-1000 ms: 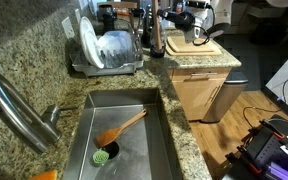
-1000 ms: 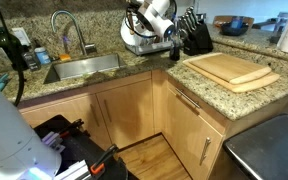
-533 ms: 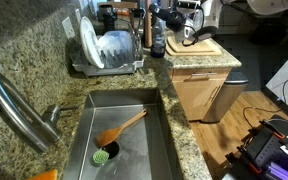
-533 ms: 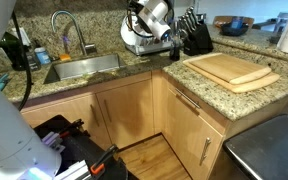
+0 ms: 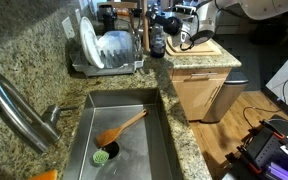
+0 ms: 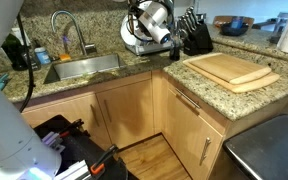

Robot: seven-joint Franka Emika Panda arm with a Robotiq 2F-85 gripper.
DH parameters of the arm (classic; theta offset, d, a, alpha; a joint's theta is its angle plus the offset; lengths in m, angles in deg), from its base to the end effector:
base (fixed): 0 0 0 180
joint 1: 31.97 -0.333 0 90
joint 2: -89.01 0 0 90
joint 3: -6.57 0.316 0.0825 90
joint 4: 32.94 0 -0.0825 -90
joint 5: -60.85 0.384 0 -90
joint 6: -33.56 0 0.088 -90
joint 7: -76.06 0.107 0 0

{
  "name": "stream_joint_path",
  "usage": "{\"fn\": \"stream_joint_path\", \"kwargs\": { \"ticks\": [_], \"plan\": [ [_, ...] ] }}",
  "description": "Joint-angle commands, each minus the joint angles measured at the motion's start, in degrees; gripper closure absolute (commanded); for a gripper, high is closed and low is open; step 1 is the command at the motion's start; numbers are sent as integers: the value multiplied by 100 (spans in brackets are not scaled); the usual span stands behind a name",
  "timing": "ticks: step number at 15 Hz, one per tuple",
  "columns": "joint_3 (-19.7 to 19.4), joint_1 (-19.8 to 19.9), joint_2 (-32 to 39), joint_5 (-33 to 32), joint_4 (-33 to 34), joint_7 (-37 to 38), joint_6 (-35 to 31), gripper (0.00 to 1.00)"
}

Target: Put the wooden spoon in the dish rack

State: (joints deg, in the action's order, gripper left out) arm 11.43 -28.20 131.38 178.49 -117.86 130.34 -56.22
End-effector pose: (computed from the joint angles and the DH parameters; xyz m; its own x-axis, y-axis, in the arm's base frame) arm 0.7295 0.0928 0.3371 0.0323 0.4307 -0.9019 -0.9595 0.2662 0.0927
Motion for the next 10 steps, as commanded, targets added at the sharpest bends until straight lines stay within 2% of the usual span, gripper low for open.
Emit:
{"fn": "stream_joint_path", "kwargs": {
  "ticks": [1,4,5,10],
  "plan": [
    [39,14,54,-23,42,-18,-20,77],
    [39,14,66,-25,36,-16,-17,77],
    [18,-4,92,-25,58,-176,-37,94],
    [90,-65,286,211,483,-914,-111,94]
  ]
}}
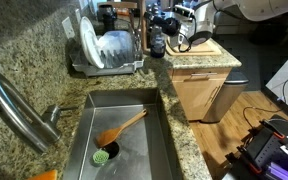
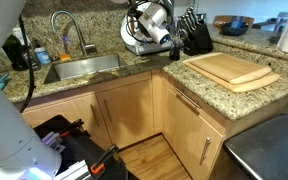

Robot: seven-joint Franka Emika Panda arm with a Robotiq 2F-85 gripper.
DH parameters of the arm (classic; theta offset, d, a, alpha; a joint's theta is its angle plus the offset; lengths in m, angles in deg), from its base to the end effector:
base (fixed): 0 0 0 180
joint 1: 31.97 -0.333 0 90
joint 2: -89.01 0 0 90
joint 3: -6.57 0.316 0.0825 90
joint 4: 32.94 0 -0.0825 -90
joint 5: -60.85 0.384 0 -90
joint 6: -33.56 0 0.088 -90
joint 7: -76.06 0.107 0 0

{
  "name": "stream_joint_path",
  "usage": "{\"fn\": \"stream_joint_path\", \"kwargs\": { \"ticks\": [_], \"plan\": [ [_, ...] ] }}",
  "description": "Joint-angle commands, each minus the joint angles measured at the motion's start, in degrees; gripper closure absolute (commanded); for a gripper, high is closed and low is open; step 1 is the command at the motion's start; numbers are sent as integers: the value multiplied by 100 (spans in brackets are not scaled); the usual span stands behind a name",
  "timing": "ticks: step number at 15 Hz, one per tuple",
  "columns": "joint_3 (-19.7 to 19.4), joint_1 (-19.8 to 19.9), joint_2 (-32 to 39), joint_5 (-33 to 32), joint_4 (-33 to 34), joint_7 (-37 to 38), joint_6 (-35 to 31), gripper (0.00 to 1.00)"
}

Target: Put the wooden spoon in the dish rack

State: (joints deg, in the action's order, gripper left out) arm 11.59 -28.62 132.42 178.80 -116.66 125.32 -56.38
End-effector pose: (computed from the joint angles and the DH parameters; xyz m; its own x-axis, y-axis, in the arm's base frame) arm 0.7329 0.0986 0.3339 0.1161 0.4114 -0.9040 -0.9539 0.2999 0.0140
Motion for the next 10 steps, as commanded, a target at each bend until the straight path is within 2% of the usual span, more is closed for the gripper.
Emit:
{"fn": "stream_joint_path", "kwargs": {
  "ticks": [1,2,5,6,10],
  "plan": [
    [103,-13,220,244,429,-475,-113,94],
    [81,25,71,60,146,-275,-16,77],
    [107,24,126,115,255,-387,-23,77],
    [108,25,130,118,265,-392,-24,94],
    [108,9,547,365,978,-126,-510,94]
  ]
}}
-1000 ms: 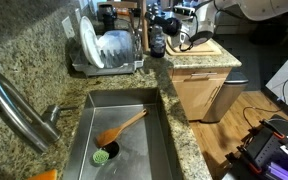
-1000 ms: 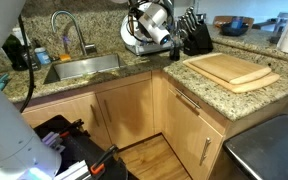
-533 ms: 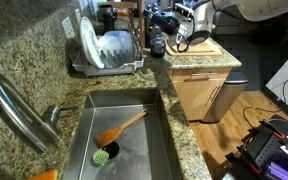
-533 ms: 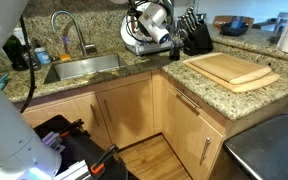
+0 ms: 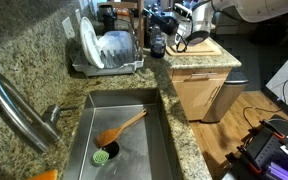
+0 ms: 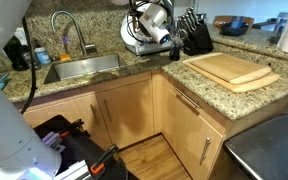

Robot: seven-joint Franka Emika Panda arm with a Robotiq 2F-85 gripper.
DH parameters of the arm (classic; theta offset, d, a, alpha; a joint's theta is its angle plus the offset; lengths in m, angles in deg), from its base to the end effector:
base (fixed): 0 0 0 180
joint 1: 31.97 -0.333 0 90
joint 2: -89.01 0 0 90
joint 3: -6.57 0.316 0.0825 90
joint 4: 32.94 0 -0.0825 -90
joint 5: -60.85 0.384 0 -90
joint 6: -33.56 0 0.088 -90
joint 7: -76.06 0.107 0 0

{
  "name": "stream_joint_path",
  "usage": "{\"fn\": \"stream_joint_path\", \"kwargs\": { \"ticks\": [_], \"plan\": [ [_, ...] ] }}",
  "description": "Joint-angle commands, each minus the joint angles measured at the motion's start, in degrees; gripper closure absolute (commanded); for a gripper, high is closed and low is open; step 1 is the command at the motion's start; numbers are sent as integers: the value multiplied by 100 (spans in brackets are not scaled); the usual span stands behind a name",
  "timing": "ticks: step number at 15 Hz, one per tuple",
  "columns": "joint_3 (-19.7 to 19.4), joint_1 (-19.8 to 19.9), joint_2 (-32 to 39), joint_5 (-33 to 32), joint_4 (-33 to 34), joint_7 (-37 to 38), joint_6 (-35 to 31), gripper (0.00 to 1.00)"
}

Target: Put the wooden spoon in the dish rack

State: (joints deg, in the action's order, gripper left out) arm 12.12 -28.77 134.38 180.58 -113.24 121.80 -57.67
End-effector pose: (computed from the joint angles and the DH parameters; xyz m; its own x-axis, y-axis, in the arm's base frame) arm 0.7455 0.1004 0.3371 0.1970 0.4070 -0.8919 -0.9349 0.3520 -0.0459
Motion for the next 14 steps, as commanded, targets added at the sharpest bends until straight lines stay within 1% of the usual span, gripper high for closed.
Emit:
{"fn": "stream_joint_path", "kwargs": {
  "ticks": [1,2,5,8,9,12,13,14],
  "plan": [
    [60,28,428,244,807,324,-560,94],
    [77,60,162,77,273,87,-293,77],
    [95,77,342,104,613,228,-457,77],
    [97,77,359,104,641,231,-461,77],
    [97,77,359,104,643,231,-461,94],
    [58,121,423,71,557,183,-441,94],
    [93,89,390,82,609,227,-460,77],
    [92,101,423,79,604,223,-460,77]
  ]
}}
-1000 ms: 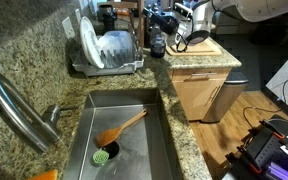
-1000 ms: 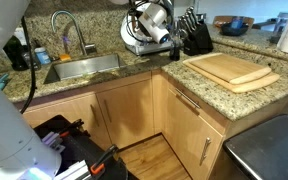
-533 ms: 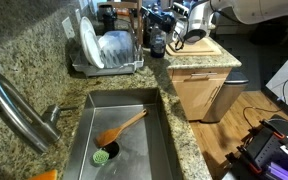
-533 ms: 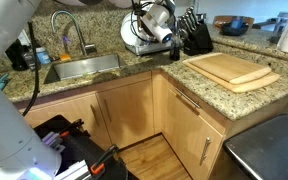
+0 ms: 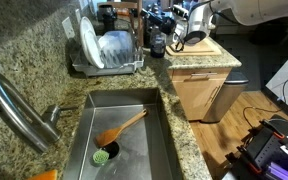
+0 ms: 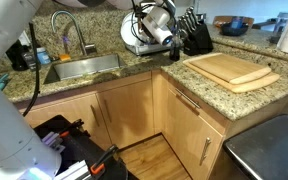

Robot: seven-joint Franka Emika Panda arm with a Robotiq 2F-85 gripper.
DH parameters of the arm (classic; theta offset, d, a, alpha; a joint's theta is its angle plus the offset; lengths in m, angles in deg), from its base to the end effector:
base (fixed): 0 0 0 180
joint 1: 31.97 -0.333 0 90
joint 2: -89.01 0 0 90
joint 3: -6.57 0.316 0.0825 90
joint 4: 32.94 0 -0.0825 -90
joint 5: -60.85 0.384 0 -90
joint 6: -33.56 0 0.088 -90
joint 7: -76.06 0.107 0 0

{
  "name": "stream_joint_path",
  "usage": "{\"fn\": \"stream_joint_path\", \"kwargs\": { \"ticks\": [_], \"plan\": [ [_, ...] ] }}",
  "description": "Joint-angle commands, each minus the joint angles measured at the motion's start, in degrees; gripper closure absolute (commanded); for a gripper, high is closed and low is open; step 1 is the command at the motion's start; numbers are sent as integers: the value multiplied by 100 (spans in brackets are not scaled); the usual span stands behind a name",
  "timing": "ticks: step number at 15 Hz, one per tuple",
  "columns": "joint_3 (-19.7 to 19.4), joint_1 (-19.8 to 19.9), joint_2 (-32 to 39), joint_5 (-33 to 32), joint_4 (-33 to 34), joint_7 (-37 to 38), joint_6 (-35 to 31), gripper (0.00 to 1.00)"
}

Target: Put the wooden spoon in the dish rack

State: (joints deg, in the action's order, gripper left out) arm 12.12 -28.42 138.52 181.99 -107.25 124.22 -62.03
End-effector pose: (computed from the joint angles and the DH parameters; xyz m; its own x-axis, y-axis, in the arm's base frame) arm 0.7684 0.0854 0.3258 0.1797 0.3971 -0.9000 -0.9132 0.4074 -0.0025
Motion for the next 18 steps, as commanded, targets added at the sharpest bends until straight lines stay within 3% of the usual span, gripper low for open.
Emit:
{"fn": "stream_joint_path", "kwargs": {
  "ticks": [1,5,6,8,9,10,13,14,17,18],
  "plan": [
    [91,76,43,-63,5,-21,-24,77],
    [91,83,75,-63,6,-25,-23,77],
    [90,57,134,-70,97,-40,-32,94],
    [116,17,276,-25,256,32,-98,94],
    [107,65,105,-63,19,-22,-24,94],
    [114,59,123,-63,21,-22,-24,77],
    [114,61,131,-63,20,-22,-24,77],
    [114,61,131,-63,20,-22,-24,94],
    [92,-71,369,-89,423,2,-184,94],
    [124,31,193,-73,92,-24,-35,94]
  ]
}}
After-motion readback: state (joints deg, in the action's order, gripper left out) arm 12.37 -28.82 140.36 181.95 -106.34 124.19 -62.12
